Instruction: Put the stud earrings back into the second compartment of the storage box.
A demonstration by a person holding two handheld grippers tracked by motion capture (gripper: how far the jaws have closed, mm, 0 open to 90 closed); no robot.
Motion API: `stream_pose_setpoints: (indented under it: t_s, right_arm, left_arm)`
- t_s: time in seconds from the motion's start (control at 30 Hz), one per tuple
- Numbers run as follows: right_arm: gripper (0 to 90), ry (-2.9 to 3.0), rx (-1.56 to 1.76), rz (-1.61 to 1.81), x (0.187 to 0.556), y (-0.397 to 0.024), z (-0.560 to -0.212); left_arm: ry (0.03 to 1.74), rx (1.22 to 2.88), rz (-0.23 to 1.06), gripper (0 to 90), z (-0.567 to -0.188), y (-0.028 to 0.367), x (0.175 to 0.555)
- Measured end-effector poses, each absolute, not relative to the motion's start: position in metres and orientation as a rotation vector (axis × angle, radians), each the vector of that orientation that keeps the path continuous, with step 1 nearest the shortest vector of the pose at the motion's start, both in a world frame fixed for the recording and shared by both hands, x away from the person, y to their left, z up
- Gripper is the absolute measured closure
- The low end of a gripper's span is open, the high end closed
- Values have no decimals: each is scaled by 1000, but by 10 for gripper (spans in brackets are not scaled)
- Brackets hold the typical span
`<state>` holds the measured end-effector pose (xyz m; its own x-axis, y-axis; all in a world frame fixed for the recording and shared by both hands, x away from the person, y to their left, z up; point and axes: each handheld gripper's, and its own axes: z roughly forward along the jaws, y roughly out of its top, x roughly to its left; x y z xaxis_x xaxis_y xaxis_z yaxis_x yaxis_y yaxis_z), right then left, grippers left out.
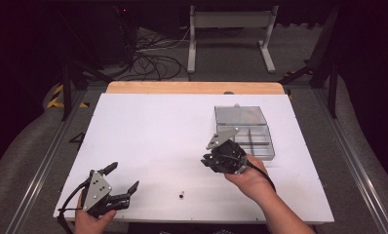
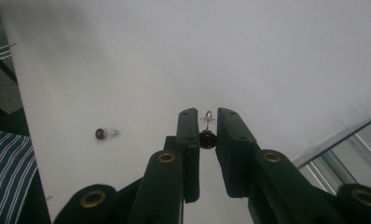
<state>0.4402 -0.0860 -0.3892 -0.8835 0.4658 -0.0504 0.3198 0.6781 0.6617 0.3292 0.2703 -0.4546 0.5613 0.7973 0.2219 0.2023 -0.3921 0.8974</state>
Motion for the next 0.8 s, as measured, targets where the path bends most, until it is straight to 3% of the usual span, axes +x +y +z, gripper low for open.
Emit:
stream_pose_setpoints:
  t_s: [0.8]
  right_arm:
    - [797,2539,890,976,483,-132,-389]
  left_arm:
    - [814,1898,833,147,-455,271,330]
